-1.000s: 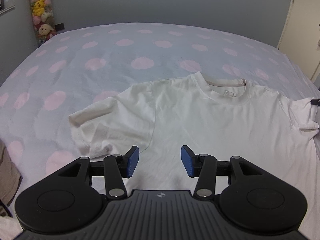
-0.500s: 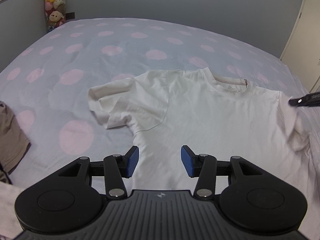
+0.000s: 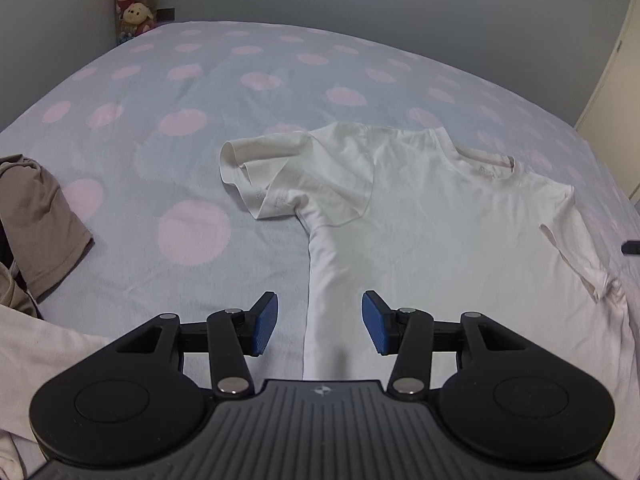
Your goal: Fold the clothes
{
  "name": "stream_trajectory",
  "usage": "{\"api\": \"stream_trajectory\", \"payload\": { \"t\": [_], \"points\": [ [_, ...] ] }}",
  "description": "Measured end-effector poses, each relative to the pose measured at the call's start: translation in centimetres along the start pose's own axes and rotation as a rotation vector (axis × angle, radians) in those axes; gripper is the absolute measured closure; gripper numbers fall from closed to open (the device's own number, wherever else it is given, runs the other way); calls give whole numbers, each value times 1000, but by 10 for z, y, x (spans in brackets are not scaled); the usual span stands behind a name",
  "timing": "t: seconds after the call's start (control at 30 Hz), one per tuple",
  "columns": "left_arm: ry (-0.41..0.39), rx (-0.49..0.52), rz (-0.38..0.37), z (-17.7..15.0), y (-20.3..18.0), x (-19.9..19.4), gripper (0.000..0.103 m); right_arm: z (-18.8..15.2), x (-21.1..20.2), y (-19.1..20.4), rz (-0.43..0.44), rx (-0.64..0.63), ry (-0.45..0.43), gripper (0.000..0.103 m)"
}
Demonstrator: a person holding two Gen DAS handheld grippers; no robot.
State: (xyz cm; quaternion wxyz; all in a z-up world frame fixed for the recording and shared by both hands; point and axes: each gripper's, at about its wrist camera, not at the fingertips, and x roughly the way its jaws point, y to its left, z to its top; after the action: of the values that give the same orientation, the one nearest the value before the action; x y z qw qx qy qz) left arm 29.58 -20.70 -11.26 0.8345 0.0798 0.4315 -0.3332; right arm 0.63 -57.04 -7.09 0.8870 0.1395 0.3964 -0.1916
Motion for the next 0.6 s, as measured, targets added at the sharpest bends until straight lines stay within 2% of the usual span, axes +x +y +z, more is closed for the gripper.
{"api": "stream_trajectory", "payload": {
  "t": [0.23,0.33,0.4,0.47,0.5,0.53,0.57,0.6],
  "points": [
    [1,12,1,-3,-9,-11,58,-55,8,9,-119,-186,49,63],
    [3,29,0,-3,-15,-15,57,-65,18,13,-159,-235,39,63],
    [3,48,1,-2,-20,-17,57,-65,23,10,-179,-222,30,63],
    [-2,69,-1,-2,-24,-20,57,-65,28,5,-201,-198,35,67],
    [-4,80,-2,-1,-27,-22,56,-65,30,2,-211,-185,37,75],
    [-6,90,-3,-1,-29,-23,56,-64,32,0,-222,-173,39,91],
    [-8,101,-3,0,-31,-24,56,-64,34,-3,-233,-160,41,95],
    [-10,112,-4,0,-34,-26,56,-66,33,-10,-242,-128,39,95]
  ]
}}
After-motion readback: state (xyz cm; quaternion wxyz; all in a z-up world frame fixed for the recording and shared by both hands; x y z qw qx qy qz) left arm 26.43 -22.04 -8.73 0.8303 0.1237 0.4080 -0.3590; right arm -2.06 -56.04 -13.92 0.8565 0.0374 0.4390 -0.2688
